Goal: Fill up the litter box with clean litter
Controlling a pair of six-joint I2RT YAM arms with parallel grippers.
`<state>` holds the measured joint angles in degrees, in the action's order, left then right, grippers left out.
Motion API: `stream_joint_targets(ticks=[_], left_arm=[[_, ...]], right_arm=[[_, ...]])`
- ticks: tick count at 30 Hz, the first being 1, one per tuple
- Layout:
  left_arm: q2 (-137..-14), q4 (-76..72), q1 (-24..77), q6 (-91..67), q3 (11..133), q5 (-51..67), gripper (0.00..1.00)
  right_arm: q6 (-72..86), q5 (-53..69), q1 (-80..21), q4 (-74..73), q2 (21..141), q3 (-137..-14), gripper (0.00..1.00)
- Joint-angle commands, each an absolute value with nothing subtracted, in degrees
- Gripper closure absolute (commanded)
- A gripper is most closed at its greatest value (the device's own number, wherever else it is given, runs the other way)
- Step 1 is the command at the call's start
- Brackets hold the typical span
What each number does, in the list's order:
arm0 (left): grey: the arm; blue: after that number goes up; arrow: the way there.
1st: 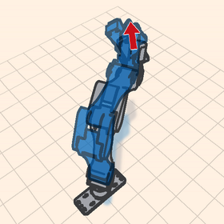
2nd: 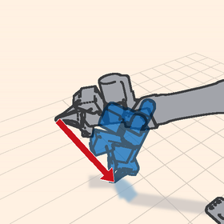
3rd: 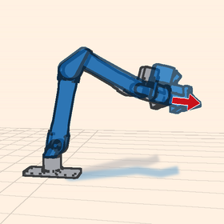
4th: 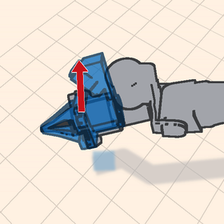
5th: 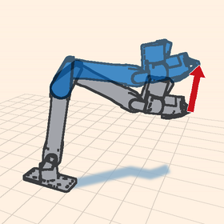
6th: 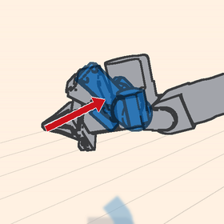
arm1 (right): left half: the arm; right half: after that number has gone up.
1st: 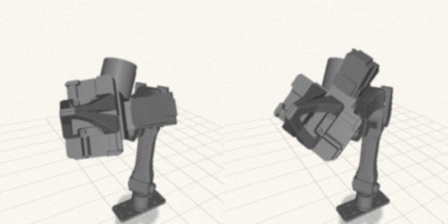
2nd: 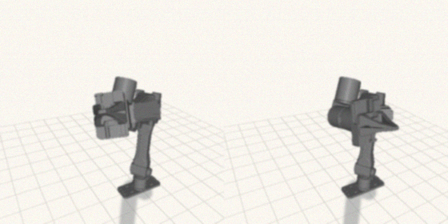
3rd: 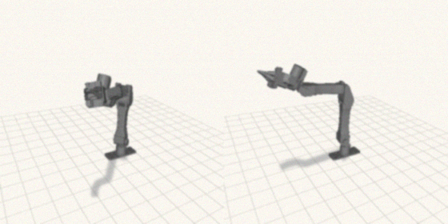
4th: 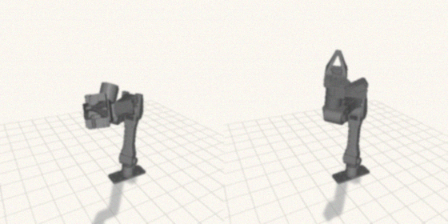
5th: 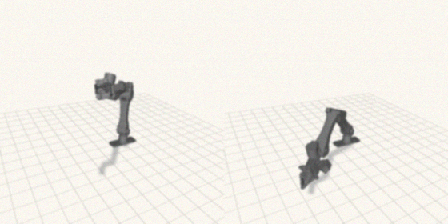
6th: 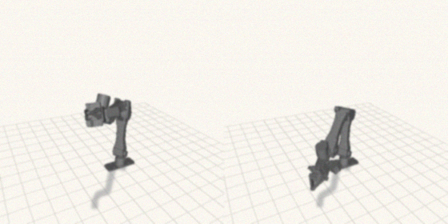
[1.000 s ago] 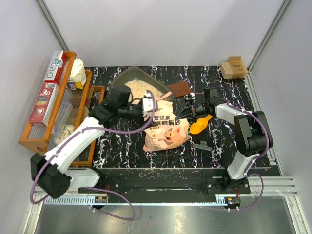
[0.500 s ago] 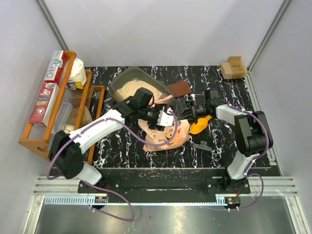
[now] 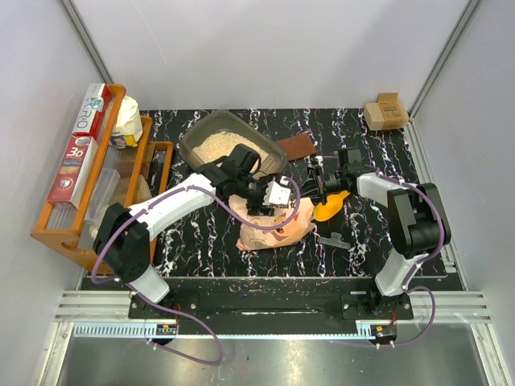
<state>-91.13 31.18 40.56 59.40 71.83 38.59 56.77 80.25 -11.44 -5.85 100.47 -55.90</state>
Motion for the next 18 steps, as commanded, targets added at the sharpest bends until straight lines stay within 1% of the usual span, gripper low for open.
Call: stream_joint_targets(ticks=[1, 3, 5, 6, 9, 11, 15, 18], left_arm=[[-92.73, 33.24, 41.48, 51.08, 71.81, 44.48, 0.29], [-89.67, 24.81, 41.31, 44.6, 69.19, 41.23, 0.24], [-86.68, 18.15, 41.13, 42.37, 67.42, 39.73, 0.21], [-84.31, 17.41, 41.13, 41.15, 66.8, 39.64, 0.2], [-83.06, 20.21, 41.31, 40.26, 68.28, 39.38, 0.2], [-81.57, 19.17, 41.22, 39.03, 67.59, 36.58, 0.2], [-72.19, 11.61, 41.22, 44.88, 58.13, 33.66, 0.21], [-71.97, 14.93, 41.4, 48.41, 58.0, 34.1, 0.23]], right_arm=[[57.66, 85.17, -10.2, -4.83, 97.56, -56.69, 1.0], [57.22, 85.34, -10.2, -5.27, 97.56, -56.6, 1.0], [56.95, 85.34, -10.11, -5.27, 97.65, -56.34, 1.0], [56.95, 85.34, -10.02, -5.27, 97.65, -56.25, 1.0], [57.04, 85.43, -10.02, -5.27, 97.91, -56.42, 1.0], [56.95, 85.43, -9.76, -5.36, 98.0, -56.78, 1.0], [56.78, 85.52, -9.76, -5.27, 97.91, -56.69, 1.0], [56.87, 85.43, -9.67, -5.27, 97.82, -56.43, 1.0]])
